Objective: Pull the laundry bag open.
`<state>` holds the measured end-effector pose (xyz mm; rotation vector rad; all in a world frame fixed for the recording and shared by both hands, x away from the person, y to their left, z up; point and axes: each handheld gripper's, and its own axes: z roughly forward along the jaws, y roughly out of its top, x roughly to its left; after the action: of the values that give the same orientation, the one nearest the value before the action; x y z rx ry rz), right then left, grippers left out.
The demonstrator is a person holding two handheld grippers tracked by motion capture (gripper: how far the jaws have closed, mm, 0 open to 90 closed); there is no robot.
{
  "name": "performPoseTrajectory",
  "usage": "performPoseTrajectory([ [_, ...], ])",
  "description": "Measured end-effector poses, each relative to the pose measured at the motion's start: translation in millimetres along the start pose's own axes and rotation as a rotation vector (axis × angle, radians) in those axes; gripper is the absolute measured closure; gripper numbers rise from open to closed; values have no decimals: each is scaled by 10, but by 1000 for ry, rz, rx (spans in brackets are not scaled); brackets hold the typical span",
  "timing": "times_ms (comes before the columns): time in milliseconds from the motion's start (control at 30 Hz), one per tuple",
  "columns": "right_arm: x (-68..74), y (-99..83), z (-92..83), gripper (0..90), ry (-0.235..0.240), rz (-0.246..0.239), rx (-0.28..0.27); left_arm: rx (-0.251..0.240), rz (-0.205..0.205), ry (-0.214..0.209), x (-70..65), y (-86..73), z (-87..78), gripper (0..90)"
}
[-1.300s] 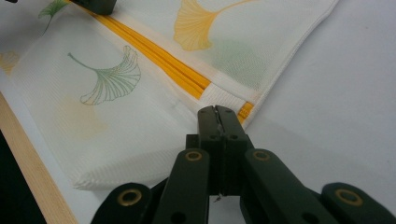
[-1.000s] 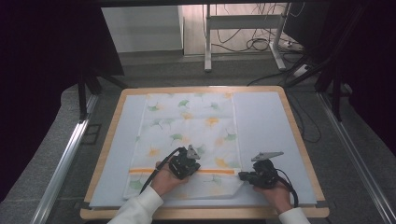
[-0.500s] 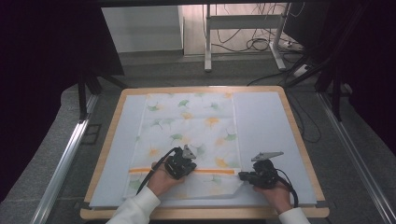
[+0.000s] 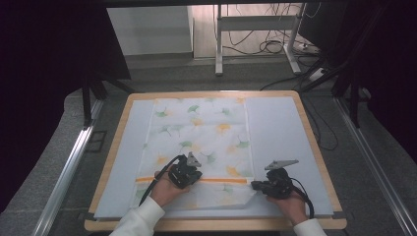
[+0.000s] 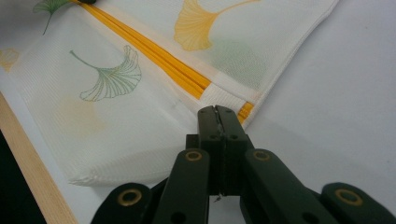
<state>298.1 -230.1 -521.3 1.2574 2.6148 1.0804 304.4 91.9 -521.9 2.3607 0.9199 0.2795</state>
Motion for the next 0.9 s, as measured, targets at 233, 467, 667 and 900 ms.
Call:
performPoseTrajectory([
  [233,1,-1,-1,896,-2,0,0,1,-6,3,23,-26,-16,900],
  [467,1,-1,-1,896,-1,0,-1,1,-8,7,42,-49,-34,900],
  [667,1,0,-2,895,-1,-2,0,0,-23,12,74,-95,-63,900],
  [900,1,0,-1,896,-1,-2,0,4,-28,12,108,-124,-88,900],
])
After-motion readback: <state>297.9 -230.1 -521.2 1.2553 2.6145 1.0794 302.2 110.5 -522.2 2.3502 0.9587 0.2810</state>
